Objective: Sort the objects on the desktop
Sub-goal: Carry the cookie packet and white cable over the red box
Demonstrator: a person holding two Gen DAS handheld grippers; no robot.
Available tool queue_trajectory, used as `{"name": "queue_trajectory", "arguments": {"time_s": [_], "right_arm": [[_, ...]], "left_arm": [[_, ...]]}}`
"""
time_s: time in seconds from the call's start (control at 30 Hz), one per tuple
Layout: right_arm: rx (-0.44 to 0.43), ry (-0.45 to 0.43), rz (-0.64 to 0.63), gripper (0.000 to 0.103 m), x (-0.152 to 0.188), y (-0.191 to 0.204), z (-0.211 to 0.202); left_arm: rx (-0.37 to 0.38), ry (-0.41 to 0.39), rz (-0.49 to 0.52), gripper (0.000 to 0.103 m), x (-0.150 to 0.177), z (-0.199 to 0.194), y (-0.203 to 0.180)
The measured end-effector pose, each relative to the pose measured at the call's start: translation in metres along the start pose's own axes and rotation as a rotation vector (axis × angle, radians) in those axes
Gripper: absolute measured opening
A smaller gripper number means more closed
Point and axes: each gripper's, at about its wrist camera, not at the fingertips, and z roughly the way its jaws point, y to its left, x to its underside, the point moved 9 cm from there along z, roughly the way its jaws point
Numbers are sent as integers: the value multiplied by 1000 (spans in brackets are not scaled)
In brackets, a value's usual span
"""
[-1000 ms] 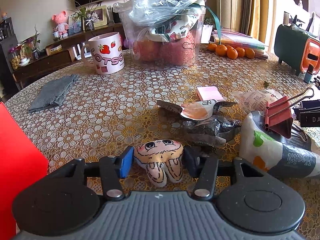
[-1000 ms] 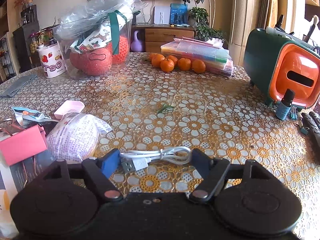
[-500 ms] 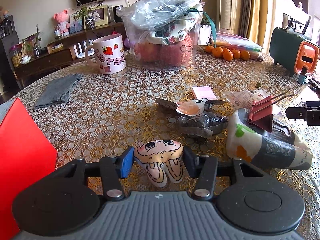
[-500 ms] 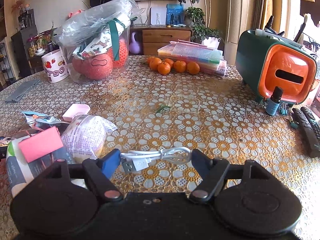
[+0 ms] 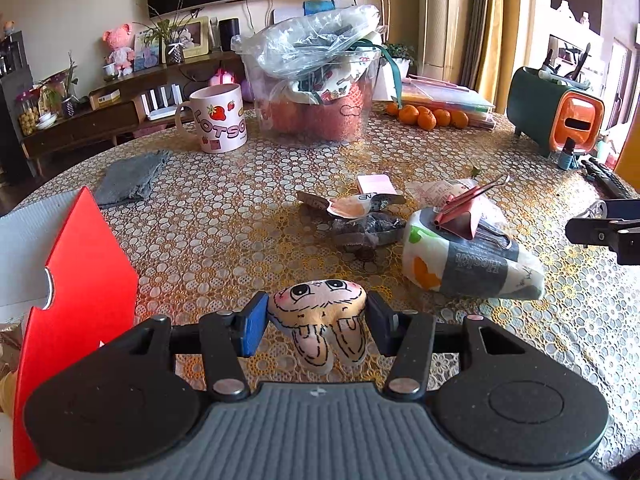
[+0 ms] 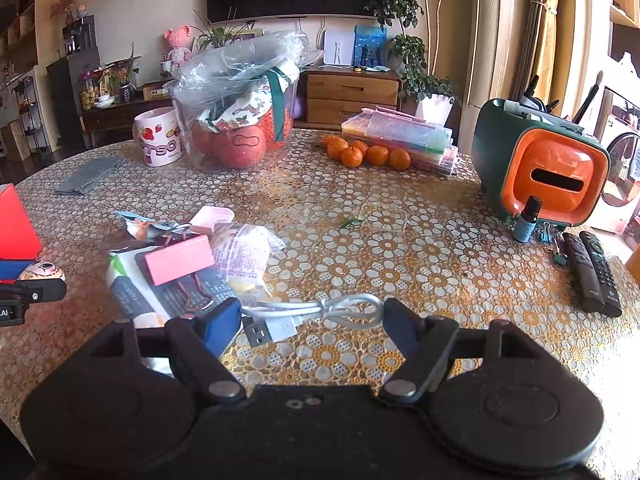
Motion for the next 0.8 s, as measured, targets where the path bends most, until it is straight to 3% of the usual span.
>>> {"name": "queue_trajectory", "arguments": {"time_s": [0.43,0.8], "right_arm": [[-110,-18,-59,77,4,61,-66],[-218,-19,-130,77,-4,131,-102]], "left_arm": [[41,4,-12,51,12,-63,6],[57,-26,-53,51,14,-114,40]]}}
